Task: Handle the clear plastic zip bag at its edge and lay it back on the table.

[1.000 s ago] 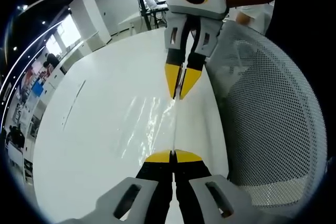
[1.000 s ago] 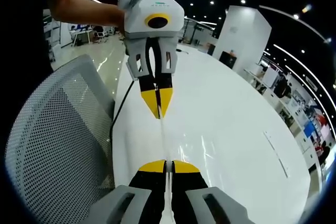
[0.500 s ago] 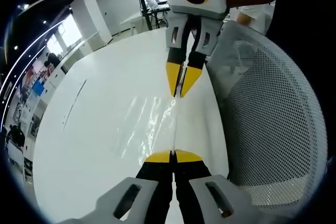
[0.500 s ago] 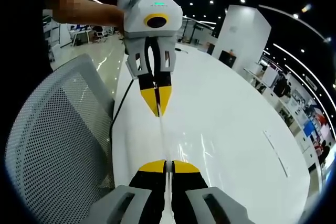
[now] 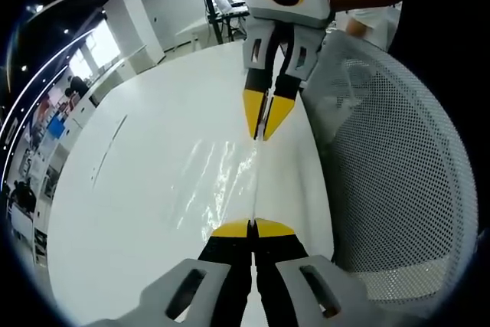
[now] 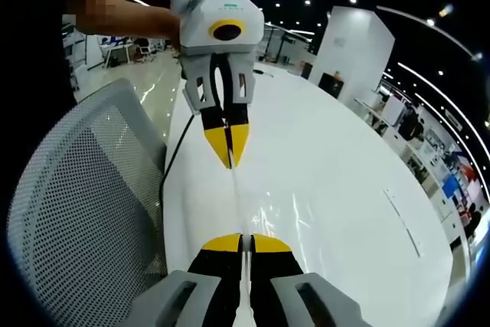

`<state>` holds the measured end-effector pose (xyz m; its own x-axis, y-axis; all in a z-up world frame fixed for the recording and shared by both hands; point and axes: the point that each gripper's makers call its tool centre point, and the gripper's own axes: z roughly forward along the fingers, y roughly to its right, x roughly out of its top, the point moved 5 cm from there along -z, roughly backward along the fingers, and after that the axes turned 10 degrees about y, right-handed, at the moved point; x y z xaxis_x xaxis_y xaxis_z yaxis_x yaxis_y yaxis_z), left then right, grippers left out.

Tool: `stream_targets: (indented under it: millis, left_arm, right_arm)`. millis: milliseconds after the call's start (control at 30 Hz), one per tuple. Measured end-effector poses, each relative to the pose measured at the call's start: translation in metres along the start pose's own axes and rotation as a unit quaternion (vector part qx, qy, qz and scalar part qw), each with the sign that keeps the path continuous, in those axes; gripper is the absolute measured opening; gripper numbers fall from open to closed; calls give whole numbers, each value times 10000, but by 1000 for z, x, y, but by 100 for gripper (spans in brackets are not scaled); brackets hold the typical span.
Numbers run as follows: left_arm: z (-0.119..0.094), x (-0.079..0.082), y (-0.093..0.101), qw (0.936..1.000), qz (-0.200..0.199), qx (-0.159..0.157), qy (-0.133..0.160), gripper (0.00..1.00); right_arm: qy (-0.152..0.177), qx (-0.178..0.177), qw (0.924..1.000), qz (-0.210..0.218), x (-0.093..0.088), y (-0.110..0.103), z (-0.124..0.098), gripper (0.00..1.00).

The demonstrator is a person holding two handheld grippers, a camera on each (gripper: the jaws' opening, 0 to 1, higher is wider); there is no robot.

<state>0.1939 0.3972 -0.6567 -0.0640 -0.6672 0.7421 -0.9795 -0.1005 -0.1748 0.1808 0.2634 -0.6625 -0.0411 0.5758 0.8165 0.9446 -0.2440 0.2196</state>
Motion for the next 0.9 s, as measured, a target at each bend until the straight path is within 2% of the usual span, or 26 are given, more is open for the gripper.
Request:
stream_targets:
  millis: [900]
  left_arm:
    - [0,3,0,10000,-12,73,-18,0]
  right_arm:
    - [43,-4,10000,-36,0,3,-3,0]
